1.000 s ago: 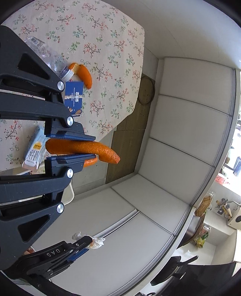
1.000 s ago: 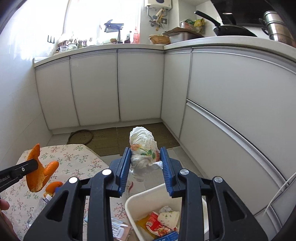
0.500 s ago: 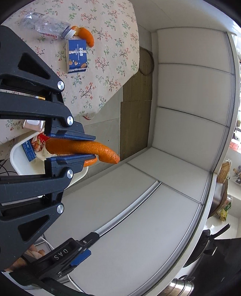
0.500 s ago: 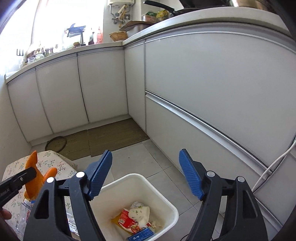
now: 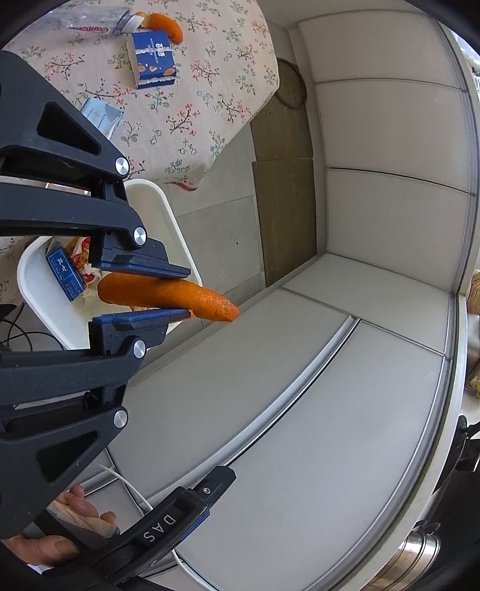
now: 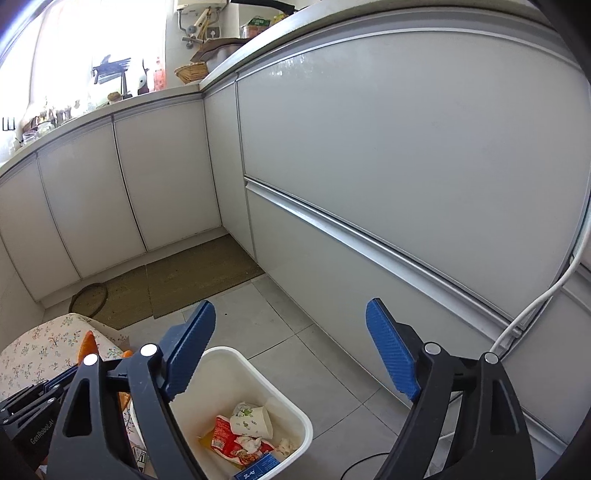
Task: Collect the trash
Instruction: 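Carry the peel and tissue to the white bin and release both, then move both tools back over the table toward the remaining peel and carton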
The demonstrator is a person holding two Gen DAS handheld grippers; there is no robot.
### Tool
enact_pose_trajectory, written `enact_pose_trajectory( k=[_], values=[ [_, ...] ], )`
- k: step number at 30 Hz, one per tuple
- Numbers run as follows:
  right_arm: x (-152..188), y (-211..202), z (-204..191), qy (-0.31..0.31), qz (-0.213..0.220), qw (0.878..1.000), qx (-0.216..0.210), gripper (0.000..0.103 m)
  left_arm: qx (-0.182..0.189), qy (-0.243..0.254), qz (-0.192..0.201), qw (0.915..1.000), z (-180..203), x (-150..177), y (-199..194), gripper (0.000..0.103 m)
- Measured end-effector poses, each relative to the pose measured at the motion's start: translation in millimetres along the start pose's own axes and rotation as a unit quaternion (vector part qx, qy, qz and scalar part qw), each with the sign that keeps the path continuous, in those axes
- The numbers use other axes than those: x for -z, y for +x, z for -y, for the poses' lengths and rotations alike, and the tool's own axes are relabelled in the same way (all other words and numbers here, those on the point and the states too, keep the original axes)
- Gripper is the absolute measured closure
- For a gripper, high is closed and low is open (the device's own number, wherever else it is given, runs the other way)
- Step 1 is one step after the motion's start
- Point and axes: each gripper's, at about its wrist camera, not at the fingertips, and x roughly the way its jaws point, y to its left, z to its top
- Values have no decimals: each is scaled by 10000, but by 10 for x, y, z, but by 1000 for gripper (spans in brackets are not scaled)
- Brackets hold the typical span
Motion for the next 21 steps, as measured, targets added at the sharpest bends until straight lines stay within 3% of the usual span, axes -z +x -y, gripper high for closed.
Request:
enact_pose_trajectory(
  k=[4,7,8,11,15,21],
  values=[
    [18,46,50,10,-60,9999,104,18,104,80,-104,9999,25,33,108,83],
    [20,60,43,-7,-67,9999,147,17,-20,74,-72,9999,0,32,138,59],
    [22,57,33,-20,-54,9999,156,16,-117,71,-25,9999,-7,29,123,51],
    [37,22,-31,-106,45,9997,201,11,-619,125,104,9980,-32,12,73,42],
    [85,-50,-176,-362,230,9987,273,7,-1279,12,394,9910,-130,-10,-57,15],
    [167,-111,-482,-758,248,9967,130,7,-1591,-144,576,9855,-304,-31,-267,10]
  ],
)
